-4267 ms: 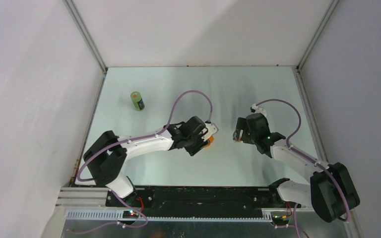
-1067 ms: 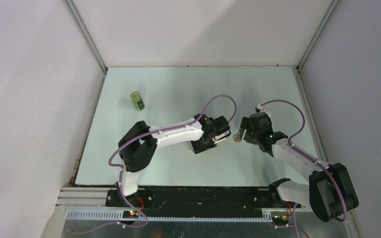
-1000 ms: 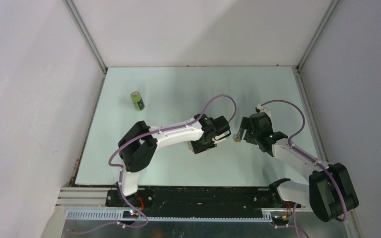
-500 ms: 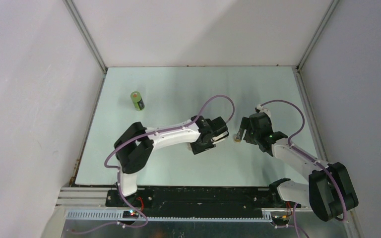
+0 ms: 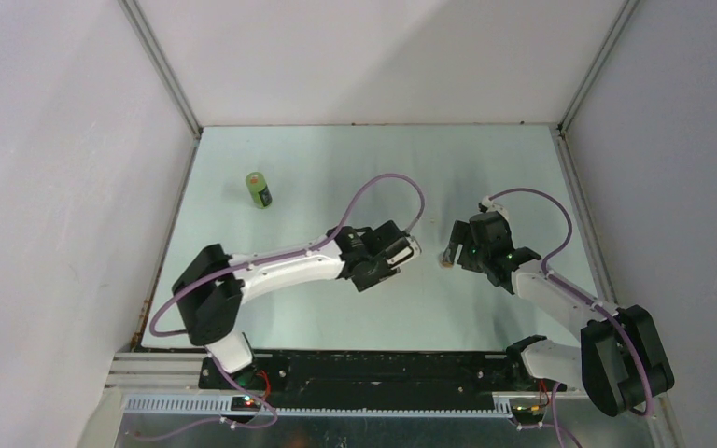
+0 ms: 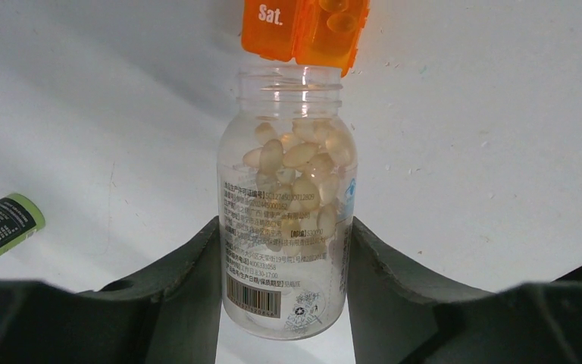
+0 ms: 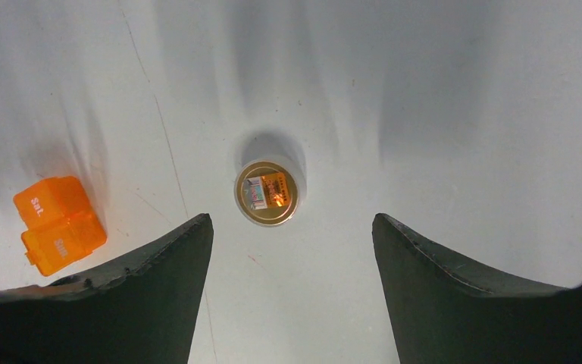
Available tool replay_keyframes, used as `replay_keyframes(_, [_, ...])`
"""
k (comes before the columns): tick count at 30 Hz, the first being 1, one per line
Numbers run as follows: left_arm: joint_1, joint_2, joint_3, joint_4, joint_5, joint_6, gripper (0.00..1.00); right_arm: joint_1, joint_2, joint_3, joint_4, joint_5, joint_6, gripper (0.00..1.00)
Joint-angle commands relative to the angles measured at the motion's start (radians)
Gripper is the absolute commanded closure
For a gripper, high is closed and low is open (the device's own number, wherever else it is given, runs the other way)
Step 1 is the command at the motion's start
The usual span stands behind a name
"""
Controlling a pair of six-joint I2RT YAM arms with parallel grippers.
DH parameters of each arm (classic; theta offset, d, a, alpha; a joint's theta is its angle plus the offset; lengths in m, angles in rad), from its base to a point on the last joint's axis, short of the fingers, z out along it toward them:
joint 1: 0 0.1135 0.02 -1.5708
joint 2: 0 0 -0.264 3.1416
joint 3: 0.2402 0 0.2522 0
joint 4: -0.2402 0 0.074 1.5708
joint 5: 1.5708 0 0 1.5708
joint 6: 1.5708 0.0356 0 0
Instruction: Sort the pills into containers
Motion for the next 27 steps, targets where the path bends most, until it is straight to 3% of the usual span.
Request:
replay_keyframes(1, [0.001, -0.168, -0.072, 0.154, -0.018, -0.039, 1.0, -0.004, 0.009, -0.001, 0.026, -0.035, -0.017, 0.19])
replay_keyframes(7, [0.037, -0.389, -0.231, 0.414, -0.025, -0.066, 1.0, 0.013, 0.035, 0.015, 0.017, -0.042, -0.031, 0.19])
replay_keyframes(17, [0.051, -0.673, -0.397, 0.742, -0.048, -0.074, 1.0, 0.122, 0.166, 0.123, -0.065, 0.107, -0.058, 0.2])
replay_keyframes(22, [0.053, -0.841, -0.497, 0.953, -0.089, -0.076, 1.0, 0.146, 0.25, 0.195, -0.12, 0.174, -0.059, 0.31])
replay_keyframes(27, [0.056, -0.915, -0.596, 1.19, -0.163, -0.075, 1.0, 0.162, 0.31, 0.237, -0.157, 0.199, -0.067, 0.34])
